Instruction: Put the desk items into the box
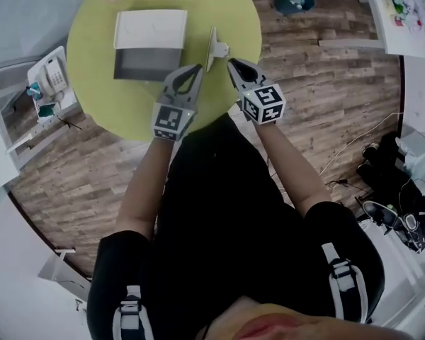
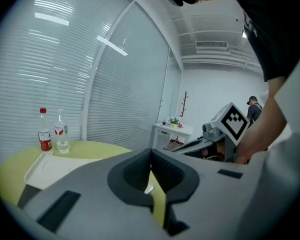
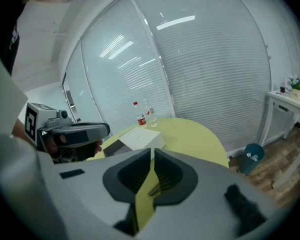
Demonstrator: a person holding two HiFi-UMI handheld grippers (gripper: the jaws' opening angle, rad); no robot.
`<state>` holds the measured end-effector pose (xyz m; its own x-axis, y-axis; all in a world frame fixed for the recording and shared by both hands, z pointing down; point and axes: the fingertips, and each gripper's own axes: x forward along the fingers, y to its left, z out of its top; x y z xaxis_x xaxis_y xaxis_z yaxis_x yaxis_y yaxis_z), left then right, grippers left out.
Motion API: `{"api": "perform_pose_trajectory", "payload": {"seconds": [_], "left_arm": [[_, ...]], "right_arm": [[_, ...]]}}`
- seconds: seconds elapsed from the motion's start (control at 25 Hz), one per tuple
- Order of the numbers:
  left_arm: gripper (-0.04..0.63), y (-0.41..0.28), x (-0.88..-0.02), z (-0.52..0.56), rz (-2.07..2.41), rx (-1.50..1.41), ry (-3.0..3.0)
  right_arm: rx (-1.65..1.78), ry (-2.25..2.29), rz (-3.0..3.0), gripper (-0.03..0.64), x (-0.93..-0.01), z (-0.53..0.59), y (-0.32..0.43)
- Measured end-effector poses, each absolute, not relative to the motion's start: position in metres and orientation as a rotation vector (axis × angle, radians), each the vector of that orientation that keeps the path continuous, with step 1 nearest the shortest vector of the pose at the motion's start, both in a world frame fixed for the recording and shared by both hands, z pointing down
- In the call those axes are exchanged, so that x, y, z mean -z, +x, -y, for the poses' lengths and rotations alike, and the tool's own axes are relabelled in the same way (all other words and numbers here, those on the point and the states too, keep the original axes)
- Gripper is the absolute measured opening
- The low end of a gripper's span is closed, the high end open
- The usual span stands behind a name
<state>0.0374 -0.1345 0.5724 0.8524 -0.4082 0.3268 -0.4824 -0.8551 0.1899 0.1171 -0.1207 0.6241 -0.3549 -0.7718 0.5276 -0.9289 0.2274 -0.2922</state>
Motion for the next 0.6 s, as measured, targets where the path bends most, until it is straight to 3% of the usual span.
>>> {"api": "perform_pose_trajectory", "payload": {"seconds": [0.36, 0.6], "left_arm": [[0.011, 0.075, -0.639, 0.148, 0.693, -0.457, 2.731], [0.011, 0.085, -0.664, 0.159, 0.711, -0.494, 2.703]], "right_arm": [[-1.025, 1.654, 2.095, 0.024, -0.703, 0.132, 0.146], [-1.213, 1.649, 2.013, 0.107, -0.750, 0.139, 0.148]]}}
